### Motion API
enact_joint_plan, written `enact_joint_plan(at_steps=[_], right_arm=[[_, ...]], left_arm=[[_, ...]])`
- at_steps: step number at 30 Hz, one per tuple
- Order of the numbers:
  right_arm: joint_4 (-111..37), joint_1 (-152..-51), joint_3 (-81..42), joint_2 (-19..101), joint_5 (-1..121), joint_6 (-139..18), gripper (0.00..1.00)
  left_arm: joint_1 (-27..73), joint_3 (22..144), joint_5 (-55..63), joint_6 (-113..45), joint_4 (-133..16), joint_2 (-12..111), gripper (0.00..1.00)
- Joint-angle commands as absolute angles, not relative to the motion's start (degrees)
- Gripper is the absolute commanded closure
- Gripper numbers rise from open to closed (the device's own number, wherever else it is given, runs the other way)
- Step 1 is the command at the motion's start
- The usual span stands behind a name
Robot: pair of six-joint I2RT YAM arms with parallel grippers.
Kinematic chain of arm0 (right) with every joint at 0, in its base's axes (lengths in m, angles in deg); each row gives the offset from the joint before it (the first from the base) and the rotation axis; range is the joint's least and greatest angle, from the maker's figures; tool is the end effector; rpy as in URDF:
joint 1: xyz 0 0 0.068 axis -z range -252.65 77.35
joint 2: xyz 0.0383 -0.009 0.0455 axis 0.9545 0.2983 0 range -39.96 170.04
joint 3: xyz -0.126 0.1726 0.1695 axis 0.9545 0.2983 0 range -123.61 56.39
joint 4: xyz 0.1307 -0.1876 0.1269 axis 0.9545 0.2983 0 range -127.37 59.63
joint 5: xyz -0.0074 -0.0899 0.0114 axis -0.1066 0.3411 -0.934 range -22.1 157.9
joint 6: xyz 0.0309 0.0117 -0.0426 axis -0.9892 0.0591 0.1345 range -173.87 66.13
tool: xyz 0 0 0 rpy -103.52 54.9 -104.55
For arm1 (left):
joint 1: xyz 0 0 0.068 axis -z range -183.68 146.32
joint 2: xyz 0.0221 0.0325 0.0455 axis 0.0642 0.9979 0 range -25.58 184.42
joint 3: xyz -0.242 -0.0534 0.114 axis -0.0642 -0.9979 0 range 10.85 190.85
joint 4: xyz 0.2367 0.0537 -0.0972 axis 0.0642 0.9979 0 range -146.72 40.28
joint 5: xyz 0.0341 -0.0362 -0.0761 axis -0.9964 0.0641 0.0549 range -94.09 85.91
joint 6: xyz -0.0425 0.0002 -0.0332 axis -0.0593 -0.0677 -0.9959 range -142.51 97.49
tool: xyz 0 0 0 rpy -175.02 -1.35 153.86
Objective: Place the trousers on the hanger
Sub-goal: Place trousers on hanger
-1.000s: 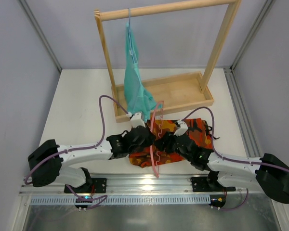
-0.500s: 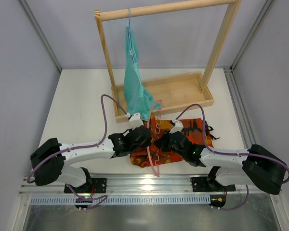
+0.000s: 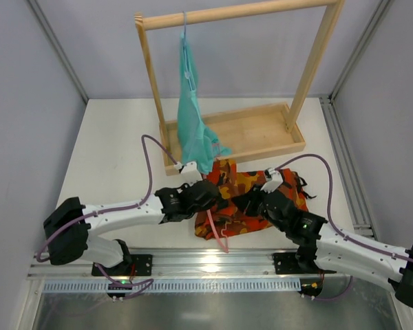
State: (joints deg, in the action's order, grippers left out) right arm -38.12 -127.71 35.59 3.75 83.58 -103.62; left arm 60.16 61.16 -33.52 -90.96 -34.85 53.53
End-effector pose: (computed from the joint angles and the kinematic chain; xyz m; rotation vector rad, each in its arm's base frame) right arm 0.1102 0.1409 0.2150 0.0950 2.0605 0.9218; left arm 0.1391 -0.2439 0.2261 -0.3160 2.3481 -0.5203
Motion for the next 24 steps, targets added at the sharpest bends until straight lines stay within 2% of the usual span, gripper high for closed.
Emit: enact_joint_plan(at_steps=[1,10,16,24], right_arm=[[-31.14,-127.58,36.08,-0.66,88.81,-105.8,0.96],[-17.35,-126.26,33.28,-4.89,102.42,-107.92,0.96],[-11.01,-121.61,30.29,-4.36,102.88,-107.74,0.96],[-2.05,-116.24,28.87,-5.76,102.96,-109.76,0.96]], left_arm=[[59.95,59.37,-36.52,-93.61,-26.66,52.82,1.0],[59.96,56.13,-36.17,-94.84,-24.64,48.26,1.0],[60.04,51.91,-35.38,-96.6,-25.17,44.83,1.0],[60.22,51.11,-34.5,-97.13,-24.55,46.14,1.0]])
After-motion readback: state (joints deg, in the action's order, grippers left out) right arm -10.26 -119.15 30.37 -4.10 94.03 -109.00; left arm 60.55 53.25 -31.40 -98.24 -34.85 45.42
